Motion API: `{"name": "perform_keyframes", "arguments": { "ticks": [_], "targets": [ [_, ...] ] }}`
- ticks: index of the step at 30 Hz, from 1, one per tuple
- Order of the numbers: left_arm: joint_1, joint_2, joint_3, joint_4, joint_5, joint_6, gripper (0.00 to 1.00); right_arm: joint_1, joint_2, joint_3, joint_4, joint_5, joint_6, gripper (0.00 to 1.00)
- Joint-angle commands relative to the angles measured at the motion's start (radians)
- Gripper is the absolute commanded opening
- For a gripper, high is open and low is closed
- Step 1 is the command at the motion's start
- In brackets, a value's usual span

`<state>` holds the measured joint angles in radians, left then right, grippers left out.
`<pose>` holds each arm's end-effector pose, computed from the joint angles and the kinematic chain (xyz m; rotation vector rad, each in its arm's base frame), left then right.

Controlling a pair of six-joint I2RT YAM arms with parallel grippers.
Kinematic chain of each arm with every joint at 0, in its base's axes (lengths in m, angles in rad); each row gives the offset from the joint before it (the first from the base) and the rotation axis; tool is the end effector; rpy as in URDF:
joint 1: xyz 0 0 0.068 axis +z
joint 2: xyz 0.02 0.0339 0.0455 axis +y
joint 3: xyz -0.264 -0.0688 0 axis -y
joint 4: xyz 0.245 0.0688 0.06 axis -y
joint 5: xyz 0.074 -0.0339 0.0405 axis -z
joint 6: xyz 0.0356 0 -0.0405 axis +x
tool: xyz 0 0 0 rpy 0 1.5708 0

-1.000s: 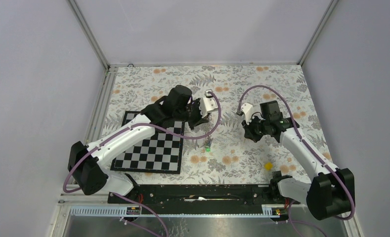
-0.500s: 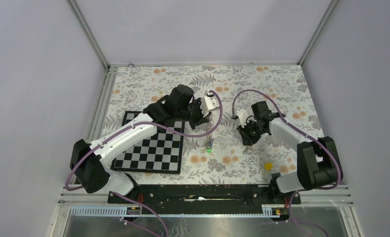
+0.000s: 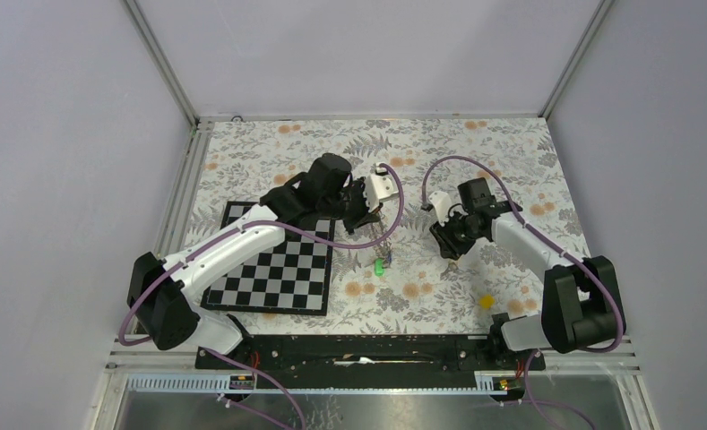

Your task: Put the keys on the keyring

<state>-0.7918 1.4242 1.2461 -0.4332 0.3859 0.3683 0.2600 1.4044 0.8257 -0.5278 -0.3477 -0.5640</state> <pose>0.2158 -0.2377 0.3289 1.3898 1.7139 -0.6594 0.2504 0.0792 0.1940 -1.1446 2.3486 0.3597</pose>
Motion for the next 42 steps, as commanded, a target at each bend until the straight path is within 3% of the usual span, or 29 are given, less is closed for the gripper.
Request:
{"name": "perform_keyframes", "arguments": {
  "ticks": [1,16,33,42],
  "targets": [
    [0.003,-0.007,0.065,0.044,0.025,-0.002,0.00,0.004,-0.039,-0.002,-0.042,0.064,-0.054,0.41],
    [0.003,-0.008,0.062,0.044,0.042,-0.006,0.00,0.005,0.065,0.021,-0.142,0.049,-0.283,0.45],
    [0.004,-0.013,0.056,0.044,0.047,-0.005,0.00,0.004,0.145,0.090,-0.133,0.020,-0.275,0.38],
    [0.003,-0.015,0.055,0.044,0.049,-0.005,0.00,0.004,0.172,0.070,-0.132,0.002,-0.258,0.26]
  ]
}}
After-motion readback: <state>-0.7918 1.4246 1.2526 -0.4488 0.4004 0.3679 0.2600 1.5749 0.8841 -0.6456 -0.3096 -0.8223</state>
